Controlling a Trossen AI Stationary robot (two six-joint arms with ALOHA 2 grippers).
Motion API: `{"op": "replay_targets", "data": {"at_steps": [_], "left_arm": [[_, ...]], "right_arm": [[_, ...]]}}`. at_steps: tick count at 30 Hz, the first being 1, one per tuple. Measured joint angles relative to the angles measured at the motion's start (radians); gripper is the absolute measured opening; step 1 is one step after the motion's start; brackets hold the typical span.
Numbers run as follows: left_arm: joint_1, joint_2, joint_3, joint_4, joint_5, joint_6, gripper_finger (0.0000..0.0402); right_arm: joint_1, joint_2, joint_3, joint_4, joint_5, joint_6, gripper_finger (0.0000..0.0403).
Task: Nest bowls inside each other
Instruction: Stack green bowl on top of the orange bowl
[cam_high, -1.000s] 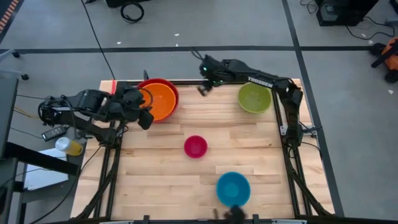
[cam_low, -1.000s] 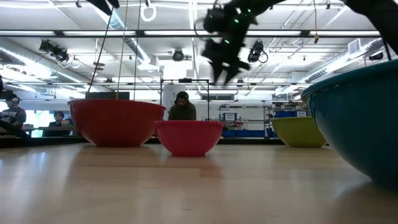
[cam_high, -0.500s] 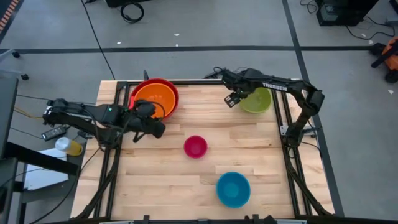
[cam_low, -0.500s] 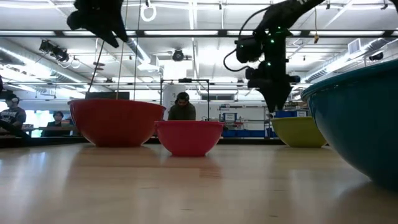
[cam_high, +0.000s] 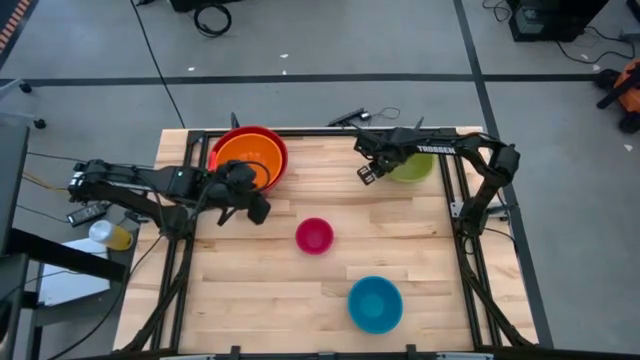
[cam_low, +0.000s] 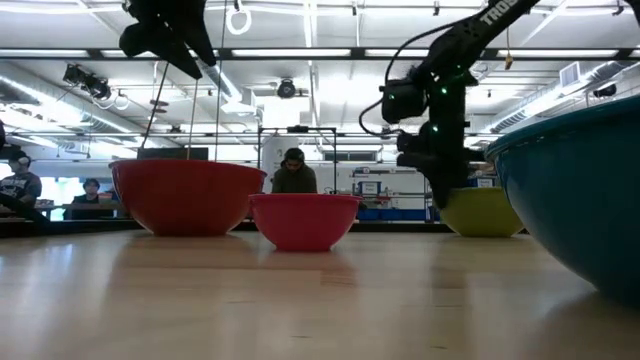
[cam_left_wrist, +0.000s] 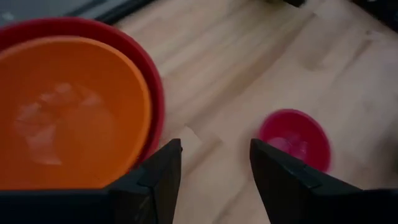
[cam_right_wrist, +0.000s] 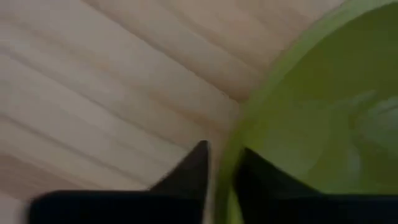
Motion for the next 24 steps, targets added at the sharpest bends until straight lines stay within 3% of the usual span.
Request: {"op": "replay_targets", "data": {"at_steps": [2, 7, 14, 20, 24], "left_arm": [[0.000, 0.000, 0.011, -0.006, 0.022, -0.003, 0.0192], [0.005, -0.007, 0.073, -0.093, 0.020, 0.037, 0.0192], [0.064, -0.023, 0.175, -0.250, 0.005, 0.047, 0.0192], [0.120, -0.045, 0.238, -0.320, 0.004, 0.064, 0.0192], [0.129, -0.062, 0.255, -0.319, 0.004, 0.067, 0.0192]], "right_arm": [[0.024, -0.003, 0.036, 0.020, 0.013, -0.012, 0.0023], [0.102, -0.001, 0.148, 0.206, -0.035, 0.005, 0.0026], [0.149, 0.018, 0.262, 0.642, -0.105, -0.104, 0.0022], [0.188, 0.214, 0.526, 0.665, -0.243, -0.181, 0.0022], [0.244, 0.381, 0.773, 0.574, -0.245, -0.277, 0.0022]]}}
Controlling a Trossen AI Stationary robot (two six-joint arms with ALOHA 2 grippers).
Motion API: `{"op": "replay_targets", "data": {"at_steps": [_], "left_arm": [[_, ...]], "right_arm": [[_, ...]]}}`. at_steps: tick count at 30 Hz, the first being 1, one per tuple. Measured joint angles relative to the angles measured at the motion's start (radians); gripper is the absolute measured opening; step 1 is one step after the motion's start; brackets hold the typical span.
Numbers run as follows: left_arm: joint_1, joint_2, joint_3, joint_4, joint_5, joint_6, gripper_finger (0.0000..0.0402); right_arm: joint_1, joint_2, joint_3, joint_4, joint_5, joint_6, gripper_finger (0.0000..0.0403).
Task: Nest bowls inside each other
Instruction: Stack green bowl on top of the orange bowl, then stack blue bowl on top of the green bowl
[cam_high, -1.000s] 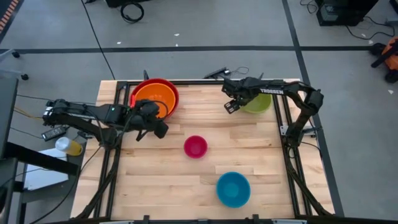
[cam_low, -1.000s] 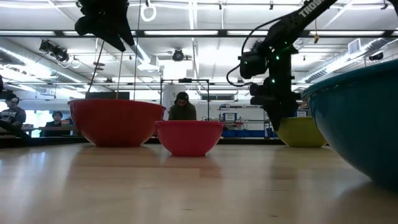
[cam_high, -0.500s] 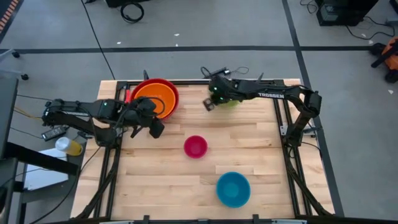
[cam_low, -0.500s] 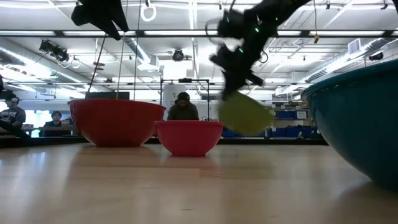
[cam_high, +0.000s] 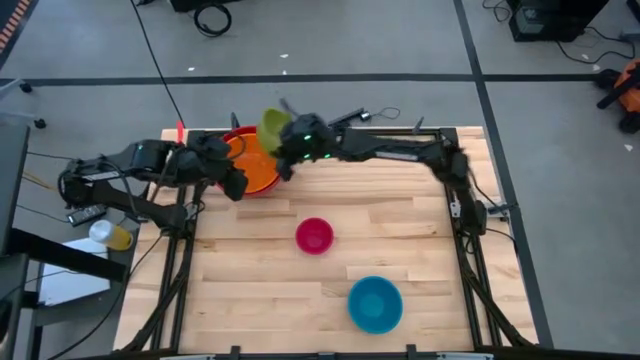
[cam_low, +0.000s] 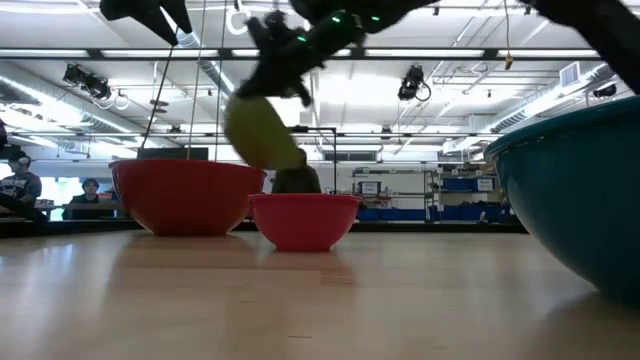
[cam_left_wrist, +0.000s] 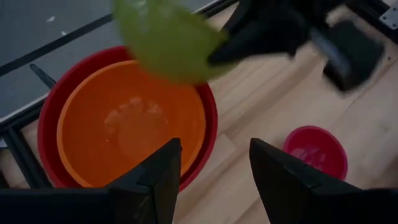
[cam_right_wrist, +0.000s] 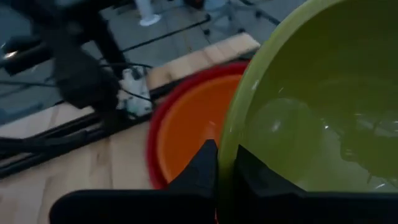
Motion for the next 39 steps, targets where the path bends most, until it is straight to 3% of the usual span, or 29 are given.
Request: {"op": "replay_targets", "data": {"at_steps": [5, 9, 17, 22, 26, 32, 39], "left_arm": [[0.000, -0.013, 0.001, -0.013, 0.000, -0.003, 0.0192], [-0.001, -0.010, 0.001, -0.053, 0.002, -0.026, 0.0192], [-0.001, -0.010, 0.001, -0.060, 0.002, -0.040, 0.0192], [-0.001, -0.010, -0.005, -0.061, 0.001, -0.040, 0.0192], [-0.001, -0.010, -0.037, -0.052, -0.008, -0.040, 0.0192], [-0.030, -0.010, -0.172, 0.089, 0.010, -0.077, 0.0192], [-0.107, -0.009, -0.351, 0.385, 0.029, -0.117, 0.0192]], "right_arm": [[0.039, 0.181, 0.274, -0.086, 0.003, -0.122, 0.0022], [0.049, 0.307, 0.413, -0.178, 0.016, -0.148, 0.0029], [0.048, 0.334, 0.394, -0.170, -0.069, -0.135, 0.0175], [0.049, 0.272, 0.392, -0.286, 0.020, -0.063, 0.0238], [0.049, 0.166, 0.396, -0.481, 0.077, -0.045, 0.0245], [0.054, 0.077, 0.336, -0.782, 0.069, -0.052, 0.0237], [0.107, -0.080, 0.012, -0.756, -0.036, -0.030, 0.0232]]}}
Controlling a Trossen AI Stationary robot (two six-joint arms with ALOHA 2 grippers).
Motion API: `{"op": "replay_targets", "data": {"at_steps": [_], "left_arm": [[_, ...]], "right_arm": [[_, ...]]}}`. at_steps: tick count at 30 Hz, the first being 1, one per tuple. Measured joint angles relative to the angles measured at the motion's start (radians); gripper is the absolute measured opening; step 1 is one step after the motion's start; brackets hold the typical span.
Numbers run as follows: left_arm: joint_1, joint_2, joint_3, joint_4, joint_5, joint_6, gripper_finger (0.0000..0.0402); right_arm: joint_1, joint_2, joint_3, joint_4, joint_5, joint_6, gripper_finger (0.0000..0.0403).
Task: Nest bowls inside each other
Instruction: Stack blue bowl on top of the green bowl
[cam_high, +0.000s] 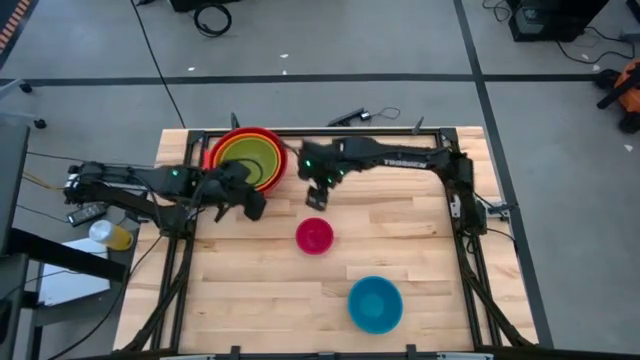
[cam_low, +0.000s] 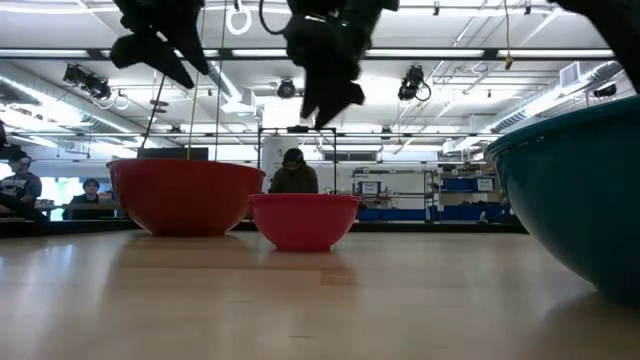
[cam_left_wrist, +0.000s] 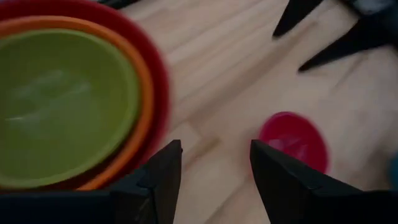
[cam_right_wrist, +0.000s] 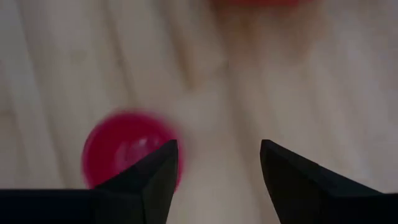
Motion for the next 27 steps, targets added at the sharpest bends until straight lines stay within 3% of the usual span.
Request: {"op": "replay_targets", "data": {"at_steps": [10, 14, 20, 27], "left_arm": [[-0.124, 0.038, -0.221, 0.526, 0.002, 0.154, 0.0192], [-0.153, 0.083, -0.249, 0.597, 0.050, 0.168, 0.0192], [-0.229, 0.187, -0.247, 0.714, 0.152, 0.129, 0.0192], [-0.363, 0.347, -0.247, 0.850, 0.168, 0.006, 0.0192]], "right_arm": [[0.142, -0.312, -0.535, 0.164, -0.134, 0.085, 0.0223], [0.216, -0.390, -0.685, 0.225, -0.198, 0.149, 0.0219], [0.365, -0.435, -0.820, 0.243, -0.215, 0.252, 0.0218], [0.540, -0.435, -0.887, 0.333, -0.168, 0.343, 0.0218]]}}
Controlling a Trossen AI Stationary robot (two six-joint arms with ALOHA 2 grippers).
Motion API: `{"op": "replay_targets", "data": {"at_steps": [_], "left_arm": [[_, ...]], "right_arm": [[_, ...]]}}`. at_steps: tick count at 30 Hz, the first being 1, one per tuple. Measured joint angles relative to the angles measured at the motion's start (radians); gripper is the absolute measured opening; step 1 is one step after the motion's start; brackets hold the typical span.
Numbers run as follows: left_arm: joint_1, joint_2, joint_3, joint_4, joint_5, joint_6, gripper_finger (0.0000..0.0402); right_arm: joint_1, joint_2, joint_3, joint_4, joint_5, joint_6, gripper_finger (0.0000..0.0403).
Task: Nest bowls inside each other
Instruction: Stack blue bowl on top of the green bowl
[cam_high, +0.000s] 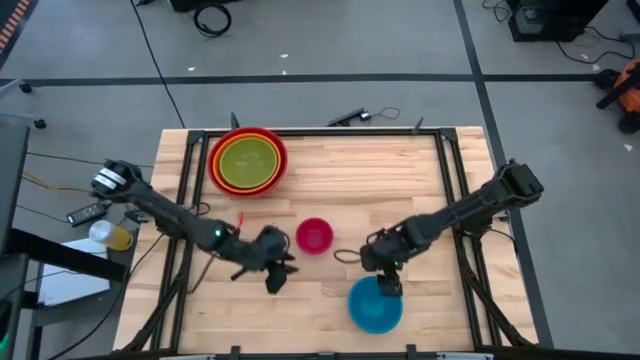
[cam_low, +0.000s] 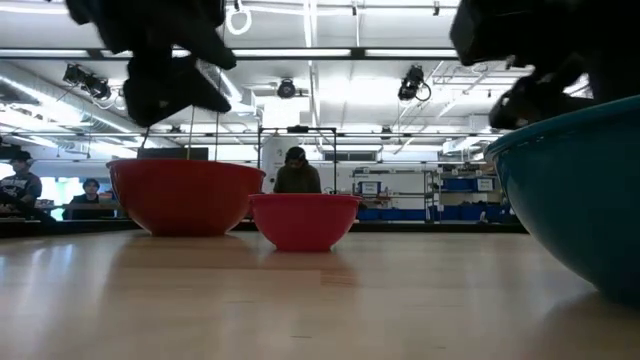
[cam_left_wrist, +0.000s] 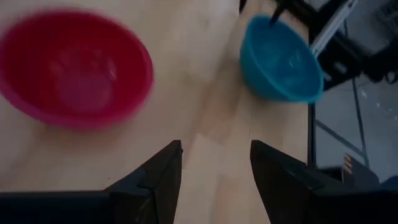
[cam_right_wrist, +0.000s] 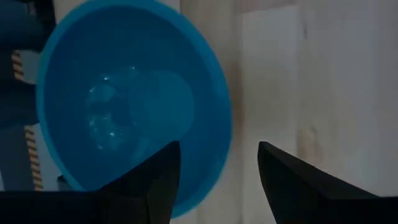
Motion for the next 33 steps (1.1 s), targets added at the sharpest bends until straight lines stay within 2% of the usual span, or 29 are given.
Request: {"op": "replay_targets", "data": {"at_steps": [5, 8, 11, 14, 16, 18, 22, 26, 28, 33], "left_arm": [[-0.059, 0.080, 0.000, 0.034, 0.000, -0.033, 0.0192], [-0.069, 0.102, 0.000, 0.036, 0.000, -0.045, 0.0192], [-0.068, 0.106, 0.000, 0.041, 0.000, -0.073, 0.0192], [-0.050, 0.106, 0.001, 0.068, 0.000, -0.074, 0.0192], [-0.035, 0.106, 0.001, 0.099, 0.000, -0.077, 0.0192], [-0.013, 0.106, 0.001, 0.146, 0.000, -0.077, 0.0192], [0.042, 0.105, 0.001, 0.227, 0.000, -0.076, 0.0192], [0.092, 0.105, 0.001, 0.266, 0.021, -0.076, 0.0192], [0.115, 0.105, 0.001, 0.269, 0.033, -0.074, 0.0192], [0.154, 0.105, 0.002, 0.280, 0.086, -0.010, 0.0191]], "right_arm": [[0.044, 0.004, -0.048, 0.067, 0.100, 0.155, 0.0211], [0.046, 0.022, -0.074, 0.073, 0.137, 0.249, 0.0185], [0.047, 0.043, -0.094, 0.096, 0.134, 0.338, 0.0131], [0.049, 0.053, -0.099, 0.120, 0.130, 0.412, 0.0059], [0.045, 0.043, -0.088, 0.183, 0.160, 0.473, 0.0023], [0.038, 0.045, -0.070, 0.171, 0.205, 0.530, 0.0023], [0.032, 0.045, 0.004, 0.176, 0.382, 0.565, 0.0037], [0.023, 0.046, 0.056, 0.154, 0.515, 0.548, 0.0024], [0.012, 0.045, 0.080, 0.164, 0.556, 0.523, 0.0022], [-0.033, 0.045, 0.122, 0.143, 0.574, 0.456, 0.0026]]}}
